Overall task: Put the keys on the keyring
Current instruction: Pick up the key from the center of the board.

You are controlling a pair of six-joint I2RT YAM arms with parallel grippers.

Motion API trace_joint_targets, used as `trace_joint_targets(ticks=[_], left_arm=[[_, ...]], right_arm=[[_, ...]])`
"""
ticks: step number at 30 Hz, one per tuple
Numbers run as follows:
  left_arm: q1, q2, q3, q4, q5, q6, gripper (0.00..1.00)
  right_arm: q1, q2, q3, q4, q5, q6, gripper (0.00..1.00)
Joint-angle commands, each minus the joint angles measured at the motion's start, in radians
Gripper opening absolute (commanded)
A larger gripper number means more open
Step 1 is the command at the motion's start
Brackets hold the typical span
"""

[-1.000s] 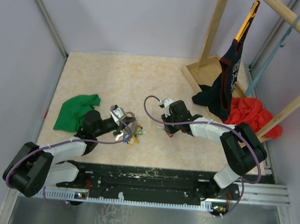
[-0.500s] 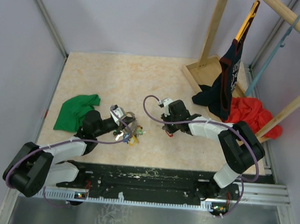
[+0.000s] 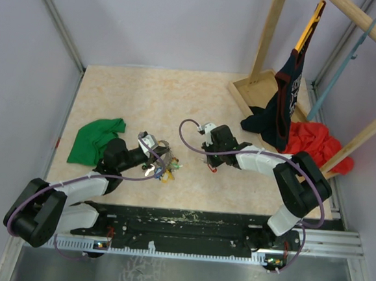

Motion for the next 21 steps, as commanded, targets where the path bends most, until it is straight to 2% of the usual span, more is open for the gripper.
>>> trace_joint_targets(ticks=[1,21], left_arm=[[0.003,-0.019,0.017,0.025,0.01,-0.008,0.0],[0.002,-0.017,0.017,0.027,0.01,-0.009,0.0]], right_arm=[[0.013,-0.021,0.045,0.001,0.008,-0.006,0.09],[0.025,-0.069,0.04,-0.02,0.062,-0.007,0.16]])
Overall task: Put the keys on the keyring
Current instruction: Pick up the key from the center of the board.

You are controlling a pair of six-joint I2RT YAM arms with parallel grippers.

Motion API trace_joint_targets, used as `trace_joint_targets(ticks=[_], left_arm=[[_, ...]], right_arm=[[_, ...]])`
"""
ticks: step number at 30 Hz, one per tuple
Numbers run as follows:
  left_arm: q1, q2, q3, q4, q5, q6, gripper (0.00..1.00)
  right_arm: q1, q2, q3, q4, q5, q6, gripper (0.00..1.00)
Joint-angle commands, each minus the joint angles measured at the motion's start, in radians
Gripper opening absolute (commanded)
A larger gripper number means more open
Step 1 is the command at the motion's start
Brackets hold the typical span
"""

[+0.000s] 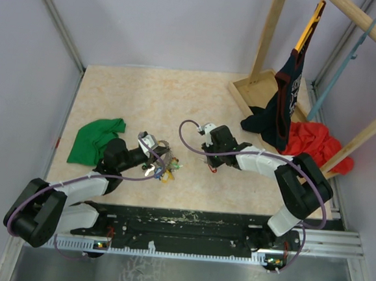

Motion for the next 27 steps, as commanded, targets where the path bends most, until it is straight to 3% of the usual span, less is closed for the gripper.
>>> trace_joint_targets(ticks=[1,27], left_arm=[[0.003,-0.018,0.017,0.028,0.01,-0.009,0.0],[0.003,-0.013,0.02,0.03,0.014,-0.009,0.0]], right_arm=[[0.018,-0.06,0.039,0.002,0.04,-0.009,0.16],[0.023,0.001,0.045,0.028,0.036,-0.018,0.13]])
